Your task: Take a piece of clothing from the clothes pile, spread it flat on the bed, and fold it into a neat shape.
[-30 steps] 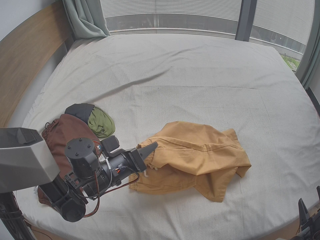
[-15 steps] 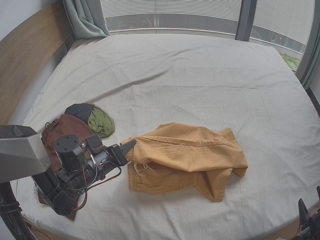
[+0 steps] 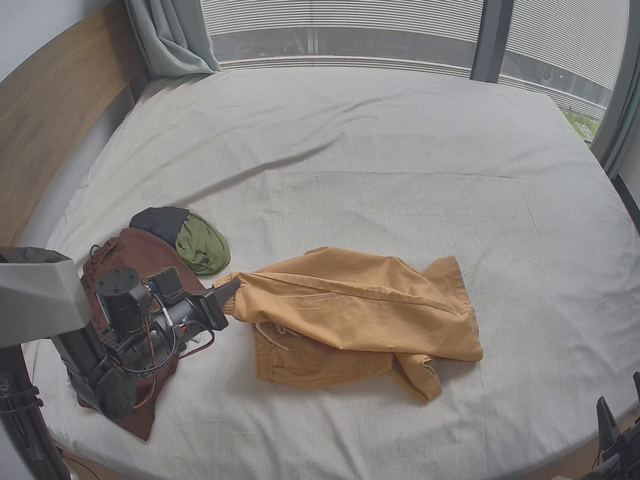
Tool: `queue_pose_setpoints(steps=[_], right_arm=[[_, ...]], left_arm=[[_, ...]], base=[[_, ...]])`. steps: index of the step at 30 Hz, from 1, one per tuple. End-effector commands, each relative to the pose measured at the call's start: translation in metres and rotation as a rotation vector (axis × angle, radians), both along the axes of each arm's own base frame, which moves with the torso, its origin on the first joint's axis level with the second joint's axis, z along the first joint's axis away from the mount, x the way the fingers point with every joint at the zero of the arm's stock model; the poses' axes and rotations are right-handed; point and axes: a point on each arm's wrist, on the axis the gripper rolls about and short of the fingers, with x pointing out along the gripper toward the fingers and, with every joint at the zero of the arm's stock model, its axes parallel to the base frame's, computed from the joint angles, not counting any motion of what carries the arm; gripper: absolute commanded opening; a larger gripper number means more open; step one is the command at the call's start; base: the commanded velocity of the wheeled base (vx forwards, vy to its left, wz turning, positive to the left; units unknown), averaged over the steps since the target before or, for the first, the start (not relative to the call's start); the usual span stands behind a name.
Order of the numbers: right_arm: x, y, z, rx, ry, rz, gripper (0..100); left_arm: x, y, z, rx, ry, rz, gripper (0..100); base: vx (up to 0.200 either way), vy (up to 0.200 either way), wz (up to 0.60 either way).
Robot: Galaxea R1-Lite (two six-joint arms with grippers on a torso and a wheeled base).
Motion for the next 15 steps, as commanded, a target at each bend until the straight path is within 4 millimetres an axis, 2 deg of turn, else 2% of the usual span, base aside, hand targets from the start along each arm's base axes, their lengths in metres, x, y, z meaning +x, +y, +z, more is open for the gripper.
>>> queue_pose_setpoints(steps=[1, 7, 15], right_arm=[[0.0009, 0.0, -0.005, 0.0, 0.012, 0.0, 100], [0.0008, 0.0, -0.005, -0.002, 0.011, 0.0, 100], [0.0008, 0.0001, -0.005, -0.002, 0.011, 0.0, 100]], left_arm=[[0.0043, 0.0069, -0.0084, 0.013, 0.022, 0.025, 0], [0.0067, 0.0087, -0.0161, 0.02, 0.044, 0.032, 0], [0.0076, 0.0089, -0.0149, 0.02, 0.037, 0.034, 0]], base=[[0.0, 0.0, 0.0], [0.0, 0.0, 0.0], [0.0, 0.0, 0.0]])
